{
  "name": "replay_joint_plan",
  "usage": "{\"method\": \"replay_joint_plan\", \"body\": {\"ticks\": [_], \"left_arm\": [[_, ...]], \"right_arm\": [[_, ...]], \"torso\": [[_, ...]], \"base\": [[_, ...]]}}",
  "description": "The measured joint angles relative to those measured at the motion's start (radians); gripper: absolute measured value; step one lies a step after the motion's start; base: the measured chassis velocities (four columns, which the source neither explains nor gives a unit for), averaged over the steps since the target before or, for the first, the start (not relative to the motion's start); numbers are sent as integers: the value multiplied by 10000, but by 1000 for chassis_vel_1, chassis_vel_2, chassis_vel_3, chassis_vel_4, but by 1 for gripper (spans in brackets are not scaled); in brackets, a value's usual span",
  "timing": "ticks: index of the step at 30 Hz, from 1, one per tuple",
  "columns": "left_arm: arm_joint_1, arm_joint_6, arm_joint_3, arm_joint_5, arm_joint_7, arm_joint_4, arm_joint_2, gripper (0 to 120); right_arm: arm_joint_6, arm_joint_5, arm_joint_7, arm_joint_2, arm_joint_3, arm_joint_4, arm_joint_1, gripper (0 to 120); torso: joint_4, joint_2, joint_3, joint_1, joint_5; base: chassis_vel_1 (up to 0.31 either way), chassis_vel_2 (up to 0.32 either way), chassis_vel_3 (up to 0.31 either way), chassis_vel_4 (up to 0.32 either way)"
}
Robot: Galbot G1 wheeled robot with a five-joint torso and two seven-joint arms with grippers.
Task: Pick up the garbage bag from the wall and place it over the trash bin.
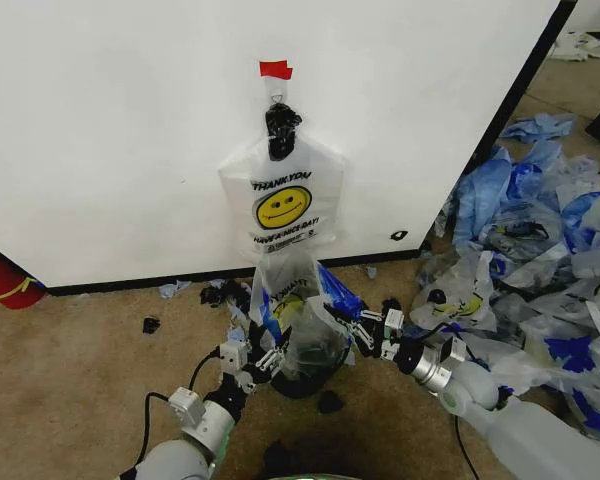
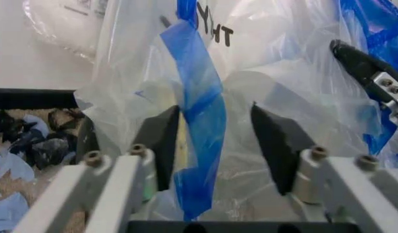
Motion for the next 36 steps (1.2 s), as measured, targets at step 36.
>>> {"method": "replay_joint_plan", "body": {"ticks": [36], "left_arm": [[2231, -260, -1911, 452, 418, -780, 499, 0]], "right_arm": [[175, 352, -470, -264, 364, -23, -492, 0]], "torso": [[-1, 0, -1, 0, 0]], "base": [[0, 0, 0, 0]]}}
